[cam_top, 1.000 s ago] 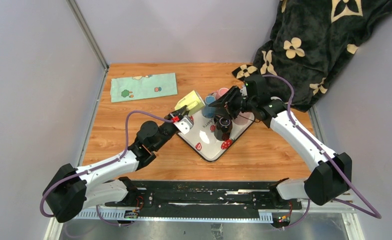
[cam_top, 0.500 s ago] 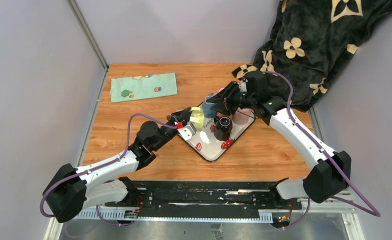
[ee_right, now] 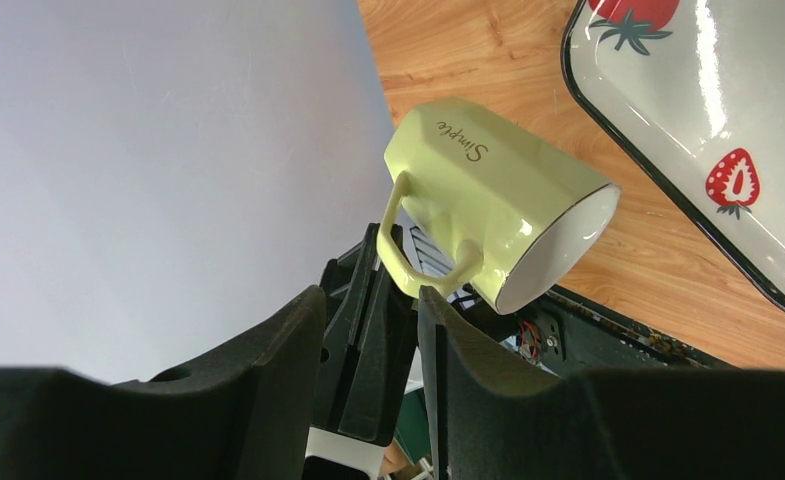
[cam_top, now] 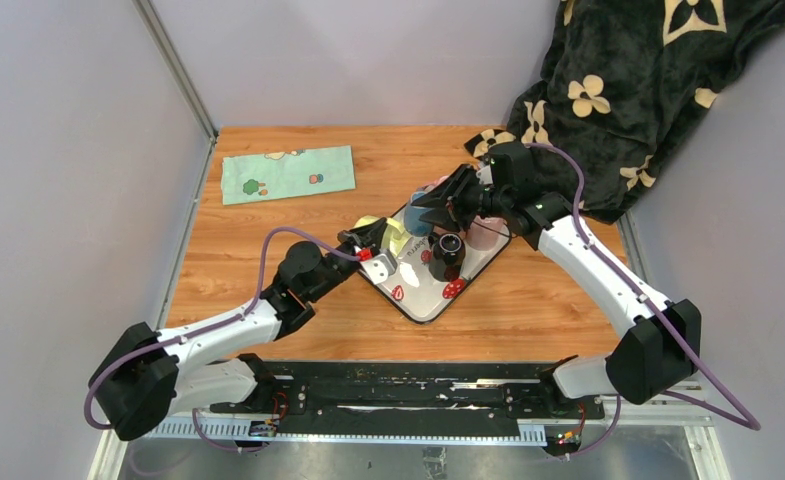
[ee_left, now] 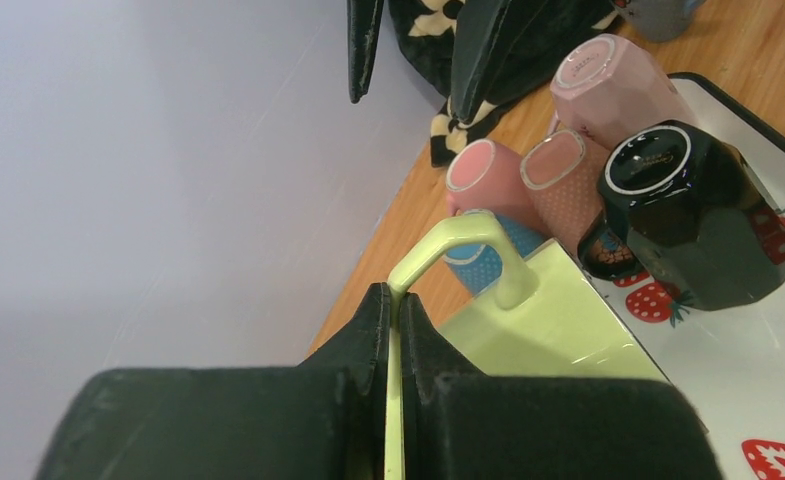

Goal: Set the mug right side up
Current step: Turn over the cup on the tray.

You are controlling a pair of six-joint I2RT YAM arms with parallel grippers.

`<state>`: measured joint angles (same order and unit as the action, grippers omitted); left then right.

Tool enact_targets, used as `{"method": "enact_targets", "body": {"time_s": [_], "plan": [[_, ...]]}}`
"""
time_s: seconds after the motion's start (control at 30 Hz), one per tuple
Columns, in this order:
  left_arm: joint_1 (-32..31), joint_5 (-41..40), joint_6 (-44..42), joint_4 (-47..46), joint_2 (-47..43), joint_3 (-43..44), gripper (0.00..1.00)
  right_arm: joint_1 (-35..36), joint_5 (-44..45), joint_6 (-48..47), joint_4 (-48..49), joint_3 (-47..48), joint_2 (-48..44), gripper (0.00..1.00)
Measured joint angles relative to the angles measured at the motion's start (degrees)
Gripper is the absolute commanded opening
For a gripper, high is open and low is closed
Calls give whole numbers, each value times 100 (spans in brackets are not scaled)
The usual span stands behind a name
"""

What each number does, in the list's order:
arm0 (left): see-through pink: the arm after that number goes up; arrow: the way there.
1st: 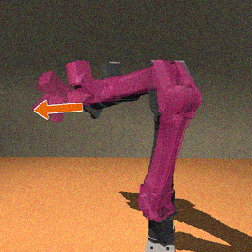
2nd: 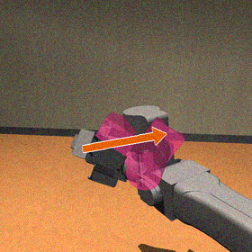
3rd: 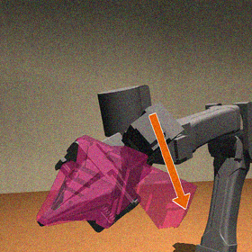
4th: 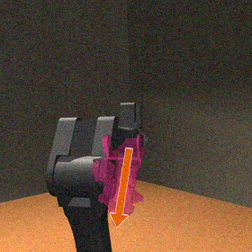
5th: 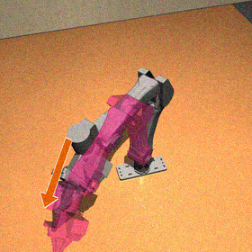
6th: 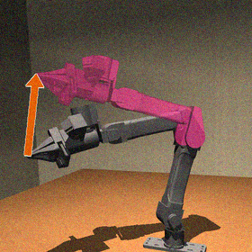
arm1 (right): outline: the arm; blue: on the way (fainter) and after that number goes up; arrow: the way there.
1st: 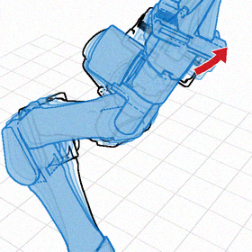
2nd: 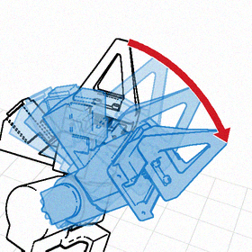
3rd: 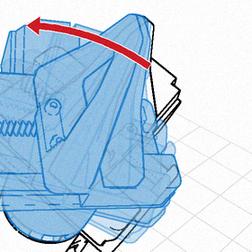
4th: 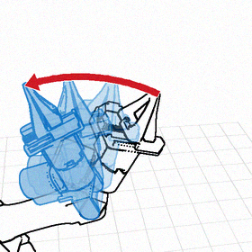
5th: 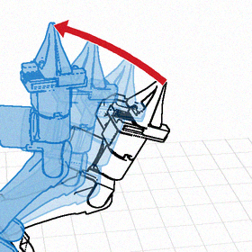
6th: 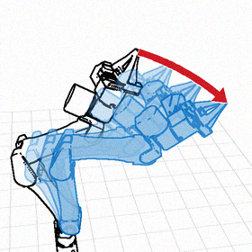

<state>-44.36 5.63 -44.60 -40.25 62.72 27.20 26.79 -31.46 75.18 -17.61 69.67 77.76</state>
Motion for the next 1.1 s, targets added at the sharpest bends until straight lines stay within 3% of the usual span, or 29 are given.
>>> {"method": "enact_targets", "body": {"time_s": [0.57, 0.8, 1.1], "plan": [[0, -81, 186, -214, 63, 0, 0, 0, -61, -525, 42, -155, -2, 39], [0, -2, 428, -308, 66, 0, 0, 0, -470, -1766, 501, -155, -2, 40], [0, 315, 765, -306, 48, 0, 0, 33, -916, -4085, 612, 0, -4, 46]]}}
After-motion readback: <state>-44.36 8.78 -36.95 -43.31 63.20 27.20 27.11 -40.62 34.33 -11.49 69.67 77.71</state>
